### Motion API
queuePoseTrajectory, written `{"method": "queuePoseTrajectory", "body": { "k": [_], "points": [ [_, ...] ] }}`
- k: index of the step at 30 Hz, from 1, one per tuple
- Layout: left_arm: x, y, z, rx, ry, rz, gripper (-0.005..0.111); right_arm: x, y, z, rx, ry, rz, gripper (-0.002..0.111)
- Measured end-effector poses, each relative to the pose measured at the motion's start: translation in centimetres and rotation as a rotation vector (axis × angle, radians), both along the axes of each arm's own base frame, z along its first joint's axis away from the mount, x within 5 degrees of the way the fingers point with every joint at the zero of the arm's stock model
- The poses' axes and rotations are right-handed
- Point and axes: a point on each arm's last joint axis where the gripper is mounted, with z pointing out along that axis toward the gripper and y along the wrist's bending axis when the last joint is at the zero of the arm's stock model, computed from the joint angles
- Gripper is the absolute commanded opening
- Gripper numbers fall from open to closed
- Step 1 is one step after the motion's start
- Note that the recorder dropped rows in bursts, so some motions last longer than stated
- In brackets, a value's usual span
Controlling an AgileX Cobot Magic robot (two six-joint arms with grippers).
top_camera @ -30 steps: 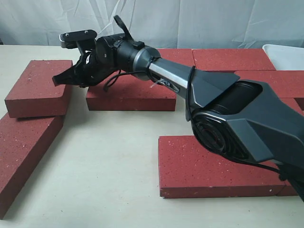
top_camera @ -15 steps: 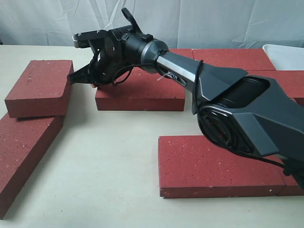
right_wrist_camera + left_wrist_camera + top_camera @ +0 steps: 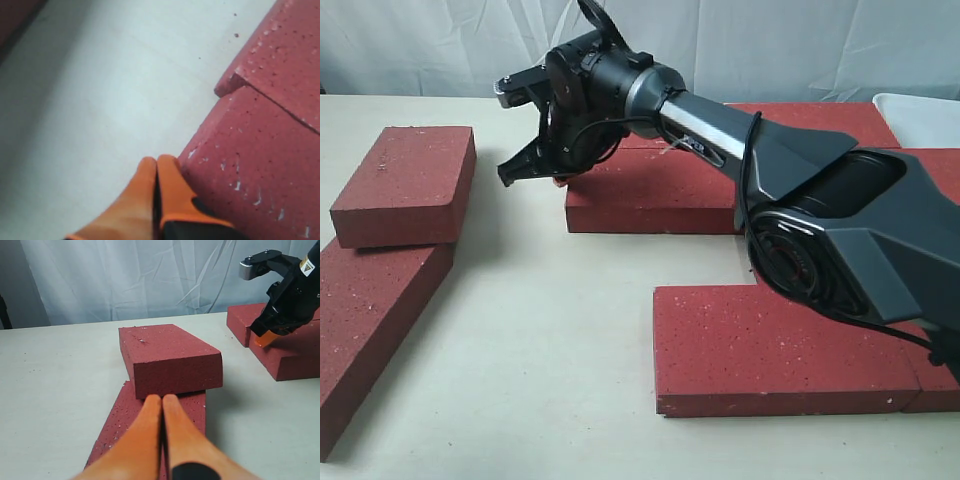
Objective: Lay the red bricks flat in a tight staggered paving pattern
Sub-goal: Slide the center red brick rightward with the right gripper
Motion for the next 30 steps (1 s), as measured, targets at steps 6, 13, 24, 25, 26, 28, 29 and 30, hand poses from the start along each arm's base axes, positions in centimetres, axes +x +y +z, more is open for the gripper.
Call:
{"method": "queuePoseTrajectory", "body": {
  "k": [6,13,24,25,26,28,29,30],
  "points": [
    [0.0,0.0,0.0,0.0,0.0,0.0,0.0,0.0,-0.4,0.0,-0.043,0.005,0.001,-0.001],
    [0.0,0.0,0.0,0.0,0.0,0.0,0.0,-0.1,-1.1,0.0,-0.132,0.007,0.001,-0.001],
    [0.0,0.0,0.0,0.0,0.0,0.0,0.0,1.0,-3.9,-0.2,-0.187,0.078,-0.099,-0.001],
    [0.0,0.0,0.0,0.0,0.0,0.0,0.0,1.1,-4.0,-0.2,-0.186,0.082,-0.104,-0.001],
    [0.0,0.0,0.0,0.0,0.0,0.0,0.0,1.1,-4.1,-0.1,-0.183,0.084,-0.109,-0.001],
    [0.0,0.0,0.0,0.0,0.0,0.0,0.0,1.3,-4.3,-0.1,-0.185,0.087,-0.114,-0.001],
    [0.0,0.0,0.0,0.0,0.0,0.0,0.0,1.2,-4.3,-0.1,-0.184,0.089,-0.115,-0.001],
    [0.0,0.0,0.0,0.0,0.0,0.0,0.0,1.3,-4.4,-0.1,-0.185,0.09,-0.118,-0.001]
  ]
}}
